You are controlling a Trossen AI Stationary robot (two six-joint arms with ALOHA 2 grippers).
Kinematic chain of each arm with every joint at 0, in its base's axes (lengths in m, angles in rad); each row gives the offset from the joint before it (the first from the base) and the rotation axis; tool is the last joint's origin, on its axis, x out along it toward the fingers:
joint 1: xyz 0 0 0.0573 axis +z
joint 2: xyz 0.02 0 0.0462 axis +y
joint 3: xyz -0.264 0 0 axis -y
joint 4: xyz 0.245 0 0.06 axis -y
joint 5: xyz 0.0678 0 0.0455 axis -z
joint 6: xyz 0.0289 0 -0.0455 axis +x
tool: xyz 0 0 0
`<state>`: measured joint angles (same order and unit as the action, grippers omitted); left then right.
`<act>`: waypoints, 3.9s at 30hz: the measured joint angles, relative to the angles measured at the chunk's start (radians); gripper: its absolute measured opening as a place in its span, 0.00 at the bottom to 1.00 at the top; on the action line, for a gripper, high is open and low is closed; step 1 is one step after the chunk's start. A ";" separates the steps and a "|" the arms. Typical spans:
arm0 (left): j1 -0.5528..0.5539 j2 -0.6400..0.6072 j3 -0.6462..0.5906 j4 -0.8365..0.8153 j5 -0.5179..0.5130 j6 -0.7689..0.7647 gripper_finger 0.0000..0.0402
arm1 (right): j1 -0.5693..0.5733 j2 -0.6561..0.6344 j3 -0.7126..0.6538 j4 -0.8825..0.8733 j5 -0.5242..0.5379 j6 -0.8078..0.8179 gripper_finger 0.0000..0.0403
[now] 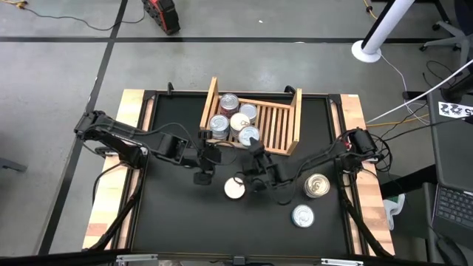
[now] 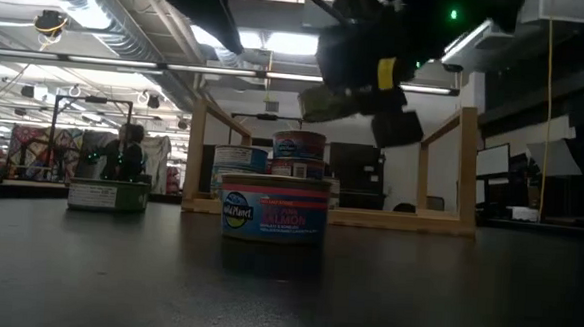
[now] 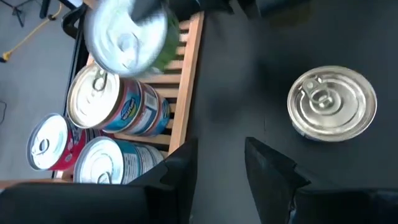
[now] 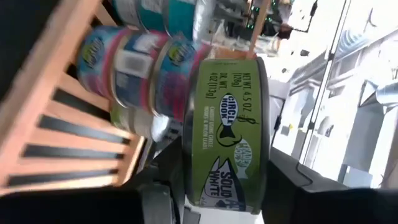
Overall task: Stack canned seafood by type on shelf
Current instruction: Put the green tuna can on the shelf, then stack the green tuna can on top of the other green tuna can on the shelf
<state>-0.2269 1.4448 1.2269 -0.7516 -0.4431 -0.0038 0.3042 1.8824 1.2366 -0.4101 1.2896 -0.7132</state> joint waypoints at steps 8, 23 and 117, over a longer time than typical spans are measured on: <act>0.001 0.001 -0.028 -0.003 0.000 -0.001 0.32 | -0.025 0.000 0.239 -0.659 -0.266 0.526 0.34; 0.000 0.001 -0.043 0.008 0.000 0.011 0.32 | -0.345 0.000 0.289 -0.789 -0.536 0.591 0.34; -0.061 0.001 -0.043 -0.213 0.019 -0.386 0.32 | -0.634 -0.076 0.057 -0.469 -0.882 0.346 0.72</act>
<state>-0.2880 1.4460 1.1839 -0.9650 -0.4244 -0.3902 -0.3293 1.8066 1.2931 -0.8787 0.4080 -0.3668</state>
